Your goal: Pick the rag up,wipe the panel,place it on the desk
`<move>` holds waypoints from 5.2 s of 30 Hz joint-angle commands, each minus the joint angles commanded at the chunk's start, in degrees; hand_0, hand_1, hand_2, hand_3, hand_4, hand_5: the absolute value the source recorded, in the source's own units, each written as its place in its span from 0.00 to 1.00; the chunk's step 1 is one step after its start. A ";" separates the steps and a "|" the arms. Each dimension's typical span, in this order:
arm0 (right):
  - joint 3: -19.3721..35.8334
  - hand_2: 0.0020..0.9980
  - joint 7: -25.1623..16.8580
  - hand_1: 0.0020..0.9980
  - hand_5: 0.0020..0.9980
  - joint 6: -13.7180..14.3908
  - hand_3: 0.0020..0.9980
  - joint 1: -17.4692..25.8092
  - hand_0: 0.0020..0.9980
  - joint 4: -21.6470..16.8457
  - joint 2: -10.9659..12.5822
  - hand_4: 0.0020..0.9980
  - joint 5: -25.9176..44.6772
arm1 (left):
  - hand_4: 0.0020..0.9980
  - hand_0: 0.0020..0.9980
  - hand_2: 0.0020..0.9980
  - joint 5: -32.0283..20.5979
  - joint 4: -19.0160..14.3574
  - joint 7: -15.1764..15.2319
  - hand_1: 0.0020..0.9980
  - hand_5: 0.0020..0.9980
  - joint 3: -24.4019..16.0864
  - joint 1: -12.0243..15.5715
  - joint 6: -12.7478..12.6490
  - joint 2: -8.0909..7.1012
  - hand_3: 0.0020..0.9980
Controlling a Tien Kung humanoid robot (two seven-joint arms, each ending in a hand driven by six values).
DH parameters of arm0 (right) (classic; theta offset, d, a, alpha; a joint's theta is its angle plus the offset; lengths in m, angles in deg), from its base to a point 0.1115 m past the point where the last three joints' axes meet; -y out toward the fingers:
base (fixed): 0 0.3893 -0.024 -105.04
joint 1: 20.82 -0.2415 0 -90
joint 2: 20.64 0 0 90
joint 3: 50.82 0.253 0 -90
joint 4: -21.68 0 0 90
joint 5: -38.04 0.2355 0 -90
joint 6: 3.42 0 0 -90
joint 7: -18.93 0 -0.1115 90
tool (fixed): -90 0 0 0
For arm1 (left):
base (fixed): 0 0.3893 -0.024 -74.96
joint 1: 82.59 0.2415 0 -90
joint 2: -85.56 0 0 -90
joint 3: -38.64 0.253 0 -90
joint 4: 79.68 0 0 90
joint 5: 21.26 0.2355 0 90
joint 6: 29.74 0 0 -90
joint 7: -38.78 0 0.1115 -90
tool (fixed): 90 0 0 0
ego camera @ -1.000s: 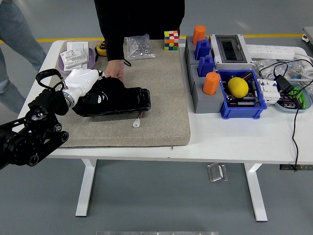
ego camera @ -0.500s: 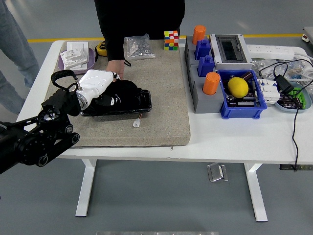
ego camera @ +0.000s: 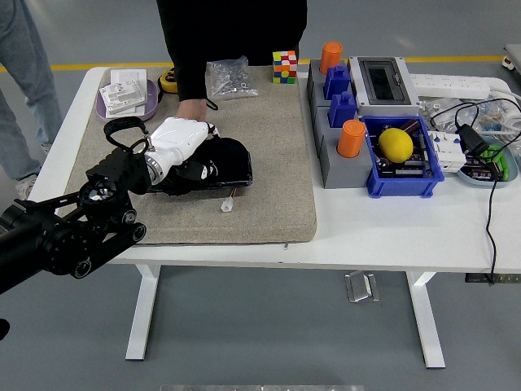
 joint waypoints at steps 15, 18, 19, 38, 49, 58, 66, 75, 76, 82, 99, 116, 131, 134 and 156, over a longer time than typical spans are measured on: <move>-0.12 0.69 0.02 0.63 0.43 0.03 0.60 -0.15 0.72 0.02 -0.15 1.00 -0.01 | 0.24 0.22 0.45 0.00 -0.77 -0.14 0.14 0.00 1.57 -1.10 0.06 0.97 0.36; -0.26 0.69 0.12 0.63 0.43 -0.04 0.60 -0.16 0.72 0.05 -0.09 1.00 0.04 | 0.24 0.22 0.45 0.04 -0.89 -0.14 0.14 0.00 1.86 -1.37 0.06 0.88 0.36; -0.26 0.69 0.11 0.63 0.43 -0.02 0.60 -0.17 0.72 0.06 -0.10 1.00 0.08 | 0.24 0.22 0.45 0.02 -0.91 -0.12 0.14 0.00 1.79 -1.35 0.01 0.91 0.36; 0.17 0.69 0.03 0.63 0.43 0.04 0.60 0.04 0.72 0.10 -0.26 1.00 0.09 | 0.24 0.22 0.45 -0.05 -0.26 -0.10 0.14 0.00 2.06 -0.91 0.04 -0.28 0.36; 0.68 0.69 -0.03 0.63 0.43 0.02 0.60 0.21 0.72 0.09 -0.27 1.00 -0.03 | 0.24 0.22 0.45 0.58 0.37 0.12 0.14 0.00 1.18 -0.20 -0.27 -2.59 0.36; 0.98 0.69 -0.06 0.63 0.43 0.03 0.60 0.31 0.72 0.15 -0.26 1.00 0.01 | 0.24 0.22 0.45 1.06 1.07 0.16 0.14 0.00 0.24 0.84 -0.33 -3.73 0.36; 1.29 0.69 -0.06 0.63 0.43 0.01 0.60 0.43 0.72 0.18 -0.27 1.00 -0.11 | 0.24 0.22 0.45 1.81 1.01 0.01 0.14 0.00 -0.66 2.23 -0.58 -5.09 0.36; 1.27 0.69 -0.04 0.63 0.43 -0.14 0.60 0.53 0.72 0.19 -0.26 1.00 0.07 | 0.23 0.22 0.45 2.72 1.29 -0.17 0.13 0.00 -1.37 2.57 -0.84 -6.38 0.36; 1.32 0.69 -0.06 0.63 0.43 -0.14 0.60 0.54 0.72 0.19 -0.27 1.00 0.03 | 0.23 0.22 0.45 2.75 1.38 -0.18 0.13 0.00 -1.37 2.58 -0.90 -6.48 0.36; 1.48 0.69 -0.08 0.63 0.43 -0.16 0.60 0.58 0.72 0.21 -0.31 1.00 0.12 | 0.24 0.21 0.45 3.07 1.70 -0.30 0.14 0.00 -1.16 2.93 -0.95 -7.24 0.36; 1.66 0.69 -0.07 0.63 0.43 -0.28 0.60 0.74 0.72 0.26 -0.43 1.00 0.07 | 0.22 0.21 0.45 4.44 2.21 -0.90 0.13 0.00 -2.23 4.02 -1.72 -9.23 0.35; 1.86 0.69 -0.10 0.63 0.43 -0.38 0.60 0.92 0.72 0.34 -0.70 1.00 0.14 | 0.22 0.21 0.45 4.54 3.13 -1.21 0.13 0.00 -2.82 4.72 -1.95 -10.98 0.36; 2.48 0.69 -0.16 0.63 0.43 -0.39 0.60 1.06 0.72 0.36 -0.66 1.00 0.17 | 0.23 0.21 0.45 5.32 3.79 -1.32 0.13 0.00 -6.09 7.07 -2.36 -13.05 0.36; 2.53 0.69 -0.15 0.62 0.43 -0.45 0.60 1.06 0.72 0.35 -0.70 1.00 0.20 | 0.25 0.21 0.45 5.54 4.14 -1.31 0.13 0.00 -7.34 7.77 -2.41 -13.60 0.36; 3.22 0.69 0.02 0.62 0.43 -0.38 0.60 0.36 0.72 0.19 -0.54 1.00 0.08 | 0.25 0.22 0.45 3.82 8.57 0.37 0.14 0.00 -14.33 11.90 -4.67 -11.82 0.36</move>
